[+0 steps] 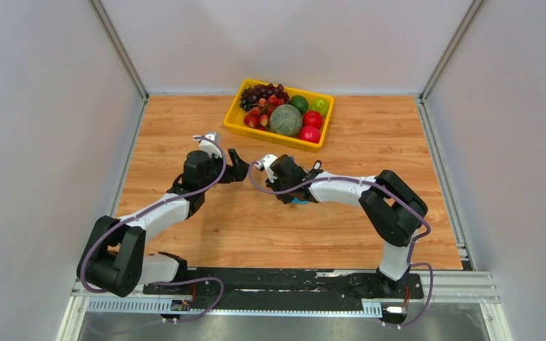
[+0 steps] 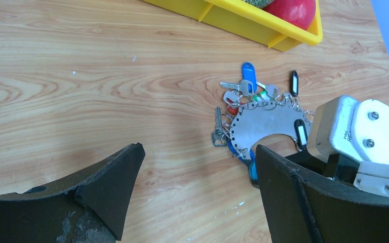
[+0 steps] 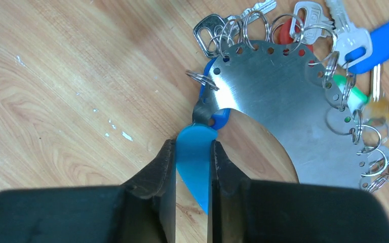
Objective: Remove the keys from the keyring
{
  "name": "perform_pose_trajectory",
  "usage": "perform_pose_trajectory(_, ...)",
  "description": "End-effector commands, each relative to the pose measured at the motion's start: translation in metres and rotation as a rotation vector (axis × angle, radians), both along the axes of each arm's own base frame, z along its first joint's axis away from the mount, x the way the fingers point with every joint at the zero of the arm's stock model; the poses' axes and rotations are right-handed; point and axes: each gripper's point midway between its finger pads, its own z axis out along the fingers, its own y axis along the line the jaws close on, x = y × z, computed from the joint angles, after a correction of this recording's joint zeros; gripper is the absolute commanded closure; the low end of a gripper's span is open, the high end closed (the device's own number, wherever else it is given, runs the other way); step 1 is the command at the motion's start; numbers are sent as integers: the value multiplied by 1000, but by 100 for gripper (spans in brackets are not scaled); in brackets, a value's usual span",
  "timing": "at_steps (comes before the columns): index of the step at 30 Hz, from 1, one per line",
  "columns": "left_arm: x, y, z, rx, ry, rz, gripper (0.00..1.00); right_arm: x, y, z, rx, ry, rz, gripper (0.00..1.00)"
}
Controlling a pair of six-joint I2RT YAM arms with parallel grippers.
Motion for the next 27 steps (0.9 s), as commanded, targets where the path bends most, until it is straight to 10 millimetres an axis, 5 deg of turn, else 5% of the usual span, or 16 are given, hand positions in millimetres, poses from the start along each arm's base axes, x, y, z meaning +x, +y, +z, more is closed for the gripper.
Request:
perform_pose_trajectory(1, 2, 1, 13, -6, -45, 9, 8, -14, -5, -11, -44, 38, -4, 91)
perform_pose_trajectory(5, 1, -4, 13, -20, -48, -20, 7, -15, 6, 19, 50, 22, -15, 92)
perform_pose_trajectory(13, -1, -28, 8, -76, -19, -145, 7, -8, 21, 116, 338, 6, -46, 93)
perform_pose_trajectory(27, -14, -46, 24, -155, -95, -270, 9, -5, 14, 185, 652, 152, -26, 95)
